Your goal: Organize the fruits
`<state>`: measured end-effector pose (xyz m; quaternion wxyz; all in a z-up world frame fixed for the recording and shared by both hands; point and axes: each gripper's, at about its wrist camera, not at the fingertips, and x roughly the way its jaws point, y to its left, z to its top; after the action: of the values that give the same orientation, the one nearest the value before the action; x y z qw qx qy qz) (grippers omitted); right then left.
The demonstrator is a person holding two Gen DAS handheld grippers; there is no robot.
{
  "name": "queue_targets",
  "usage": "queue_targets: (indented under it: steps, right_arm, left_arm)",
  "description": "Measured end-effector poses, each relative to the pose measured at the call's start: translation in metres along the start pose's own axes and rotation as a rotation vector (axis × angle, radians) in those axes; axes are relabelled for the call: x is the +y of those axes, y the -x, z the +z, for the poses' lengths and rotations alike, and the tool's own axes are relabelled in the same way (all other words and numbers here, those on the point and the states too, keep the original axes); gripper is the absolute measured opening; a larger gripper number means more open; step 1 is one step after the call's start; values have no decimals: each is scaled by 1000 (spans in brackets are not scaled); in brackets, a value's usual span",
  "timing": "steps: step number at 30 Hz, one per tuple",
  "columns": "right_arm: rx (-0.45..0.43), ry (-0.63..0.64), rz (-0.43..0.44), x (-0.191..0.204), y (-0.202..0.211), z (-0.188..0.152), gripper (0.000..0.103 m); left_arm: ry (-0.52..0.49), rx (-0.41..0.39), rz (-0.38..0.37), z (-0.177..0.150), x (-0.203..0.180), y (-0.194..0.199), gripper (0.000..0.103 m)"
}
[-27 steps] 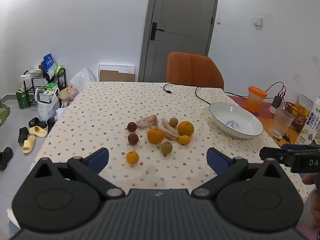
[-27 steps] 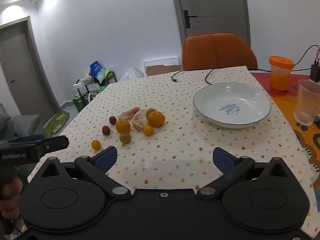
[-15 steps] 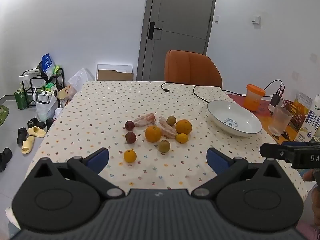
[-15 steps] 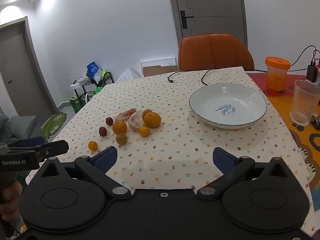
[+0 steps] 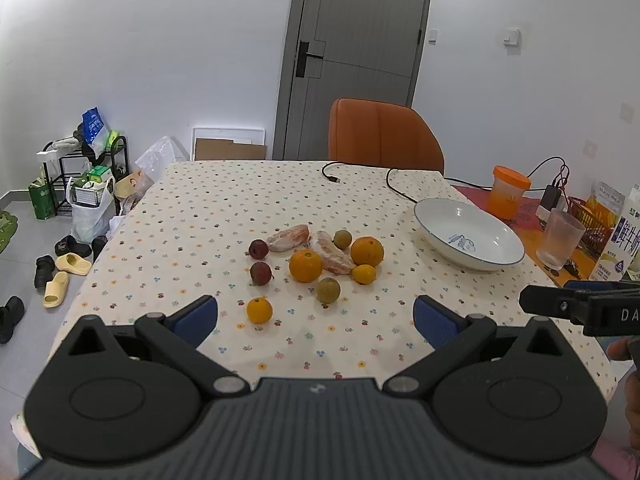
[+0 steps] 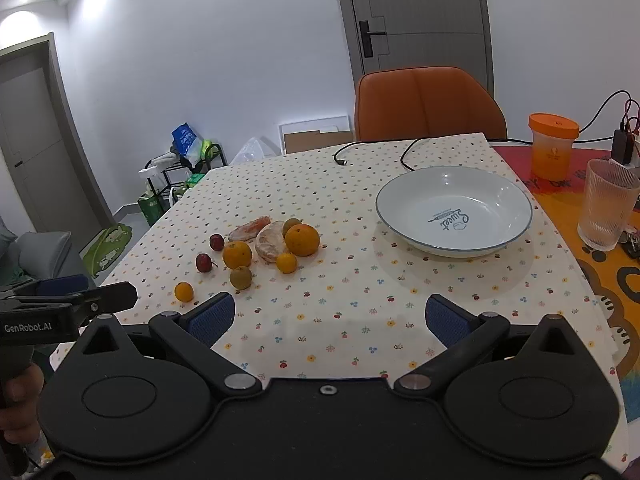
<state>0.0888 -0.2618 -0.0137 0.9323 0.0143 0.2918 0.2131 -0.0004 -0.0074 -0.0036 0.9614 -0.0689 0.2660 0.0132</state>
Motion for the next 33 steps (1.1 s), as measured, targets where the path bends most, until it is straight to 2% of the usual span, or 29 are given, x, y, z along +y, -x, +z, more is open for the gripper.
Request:
queue_targets:
  steps: [25, 33]
  right_arm:
    - [-7, 2, -7, 0, 0, 1, 103]
    - [8, -8, -1, -5, -7, 4, 103]
  left_arm:
    - [-19, 3, 4, 0, -1, -2, 103]
    - [-18, 26, 5, 1, -1, -9, 103]
